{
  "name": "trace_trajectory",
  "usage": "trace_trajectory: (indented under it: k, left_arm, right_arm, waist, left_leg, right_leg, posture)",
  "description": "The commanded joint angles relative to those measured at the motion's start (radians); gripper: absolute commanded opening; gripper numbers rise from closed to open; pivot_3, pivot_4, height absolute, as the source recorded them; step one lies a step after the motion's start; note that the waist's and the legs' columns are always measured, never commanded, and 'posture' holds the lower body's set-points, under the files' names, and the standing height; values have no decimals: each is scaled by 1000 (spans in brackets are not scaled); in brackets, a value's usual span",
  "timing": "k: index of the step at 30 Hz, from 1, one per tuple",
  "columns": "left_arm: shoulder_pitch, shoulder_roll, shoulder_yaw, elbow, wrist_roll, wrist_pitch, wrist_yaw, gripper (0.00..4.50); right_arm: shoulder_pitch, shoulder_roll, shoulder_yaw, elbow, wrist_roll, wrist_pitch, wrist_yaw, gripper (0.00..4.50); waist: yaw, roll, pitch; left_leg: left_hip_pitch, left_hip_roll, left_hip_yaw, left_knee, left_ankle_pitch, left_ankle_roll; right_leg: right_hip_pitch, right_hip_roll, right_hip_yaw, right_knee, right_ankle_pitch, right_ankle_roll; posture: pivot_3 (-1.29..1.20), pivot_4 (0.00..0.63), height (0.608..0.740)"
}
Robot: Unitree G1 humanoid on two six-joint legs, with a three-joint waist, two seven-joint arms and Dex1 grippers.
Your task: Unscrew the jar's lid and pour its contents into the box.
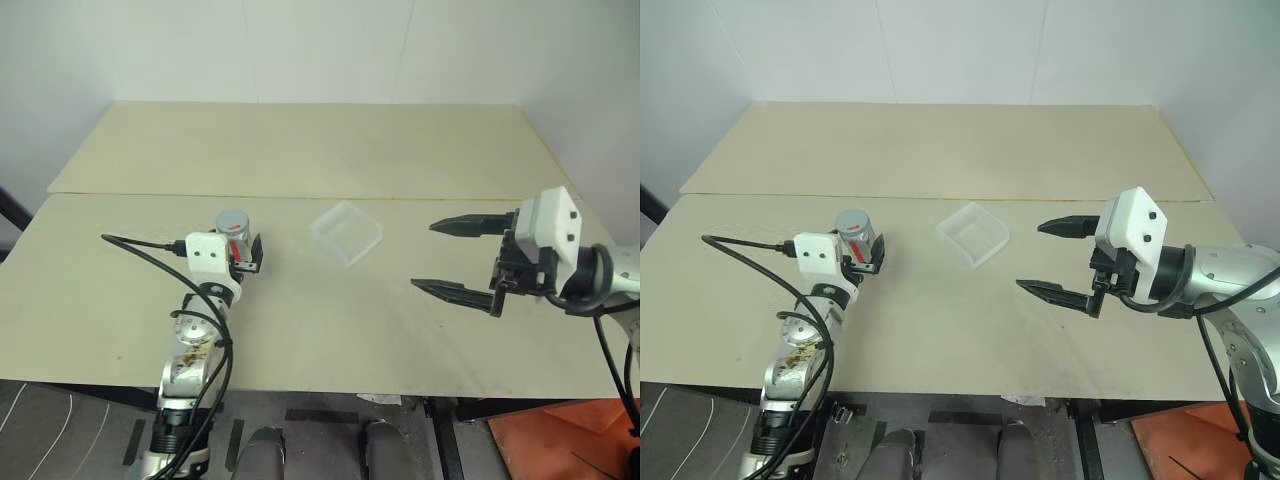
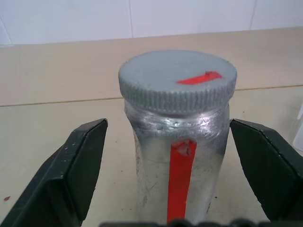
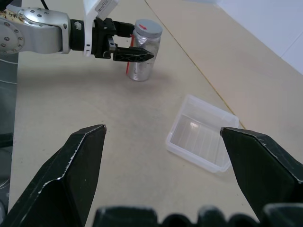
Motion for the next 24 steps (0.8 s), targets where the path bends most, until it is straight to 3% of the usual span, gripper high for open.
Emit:
trace_trajectory:
  k: [1, 12, 20, 24]
  left_arm:
    - [-28, -8, -3, 6, 13, -37, 9, 4478]
    - [-74, -11, -14, 82, 22, -83, -4, 4478]
    - [-105, -10, -5, 130, 17, -112, -4, 2018]
    - [-118, -3, 3, 125, 2, -105, -16, 1955]
  right_arm:
    - [2, -18, -49, -37, 24, 0, -6, 4500]
    - [27, -21, -70, -58, 29, 8, -17, 4500]
    - [48, -18, -86, -76, 39, 13, -26, 4500]
    - [65, -11, -97, -95, 57, 19, -43, 4500]
  waist:
    - [1, 0, 0]
    - [0, 0, 0]
    - [1, 0, 0]
    - [1, 0, 0]
  left_leg:
    - [0, 0, 0, 0, 0, 0]
    - [0, 0, 0, 0, 0, 0]
    - [0, 0, 0, 0, 0, 0]
    - [0, 0, 0, 0, 0, 0]
  right_leg:
    - [0, 0, 0, 0, 0, 0]
    - [1, 0, 0, 0, 0, 0]
    - [1, 0, 0, -1, 0, 0]
    - [1, 0, 0, -1, 0, 0]
  posture:
    - [0, 150, 740]
    - [0, 150, 740]
    - [0, 150, 740]
    - [0, 150, 740]
